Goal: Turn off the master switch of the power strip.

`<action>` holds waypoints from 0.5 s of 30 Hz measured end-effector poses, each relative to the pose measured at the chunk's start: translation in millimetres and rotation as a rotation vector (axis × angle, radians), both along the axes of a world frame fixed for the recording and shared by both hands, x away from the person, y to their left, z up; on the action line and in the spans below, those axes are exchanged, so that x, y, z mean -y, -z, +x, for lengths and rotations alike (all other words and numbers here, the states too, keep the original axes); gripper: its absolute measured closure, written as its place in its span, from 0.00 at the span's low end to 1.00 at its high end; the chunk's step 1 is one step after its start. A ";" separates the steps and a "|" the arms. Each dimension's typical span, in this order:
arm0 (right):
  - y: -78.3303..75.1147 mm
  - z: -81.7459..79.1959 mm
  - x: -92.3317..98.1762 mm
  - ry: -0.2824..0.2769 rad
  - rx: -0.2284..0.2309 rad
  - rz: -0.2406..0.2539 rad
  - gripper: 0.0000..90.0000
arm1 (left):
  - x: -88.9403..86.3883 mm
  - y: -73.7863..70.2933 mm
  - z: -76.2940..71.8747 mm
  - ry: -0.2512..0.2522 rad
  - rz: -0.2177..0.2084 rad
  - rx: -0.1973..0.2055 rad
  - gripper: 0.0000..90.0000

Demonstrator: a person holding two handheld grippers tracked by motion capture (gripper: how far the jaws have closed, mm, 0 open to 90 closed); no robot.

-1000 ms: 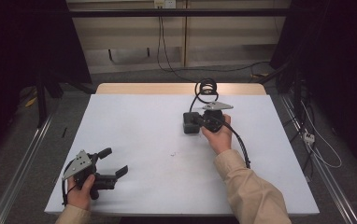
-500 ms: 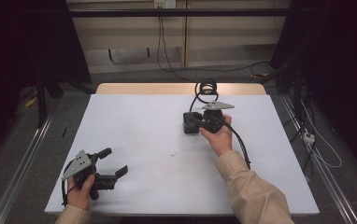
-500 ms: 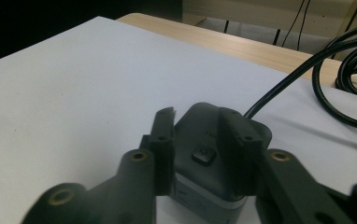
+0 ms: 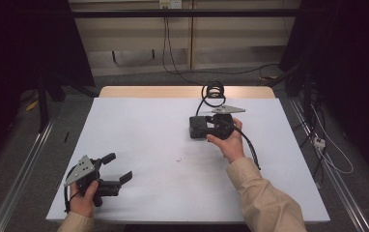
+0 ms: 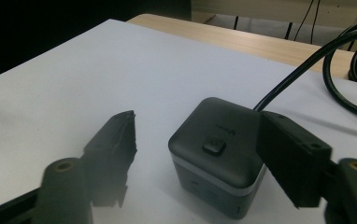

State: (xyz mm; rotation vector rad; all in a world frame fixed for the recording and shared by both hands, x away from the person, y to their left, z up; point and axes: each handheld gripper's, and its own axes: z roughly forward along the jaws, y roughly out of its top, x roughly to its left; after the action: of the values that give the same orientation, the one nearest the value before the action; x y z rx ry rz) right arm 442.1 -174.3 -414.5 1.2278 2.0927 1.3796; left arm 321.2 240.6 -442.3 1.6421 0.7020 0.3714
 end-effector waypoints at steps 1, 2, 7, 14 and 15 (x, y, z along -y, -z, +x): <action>-0.1 -1.5 0.0 -0.004 -0.001 -0.001 0.29 | -0.3 -0.1 -0.1 -0.002 -0.001 0.000 0.04; 0.0 -2.3 0.1 -0.008 -0.001 -0.002 0.27 | -0.3 -0.2 -0.4 -0.004 -0.003 -0.001 0.04; -0.8 -8.9 1.7 -0.021 -0.002 0.008 0.25 | -0.6 -0.1 -0.6 -0.003 0.001 0.000 0.04; -0.1 -18.3 5.4 -0.042 -0.003 0.026 0.22 | -1.7 -0.1 -1.6 -0.007 -0.002 -0.001 0.04; 0.1 -19.3 5.8 -0.042 -0.006 0.026 0.22 | -1.6 -0.2 -1.6 -0.008 -0.003 -0.001 0.04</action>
State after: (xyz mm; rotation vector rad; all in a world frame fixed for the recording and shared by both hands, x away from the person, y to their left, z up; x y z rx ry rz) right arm 422.8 -180.1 -414.6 1.2055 2.1223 1.4277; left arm 319.6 242.3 -442.1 1.6370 0.7096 0.3754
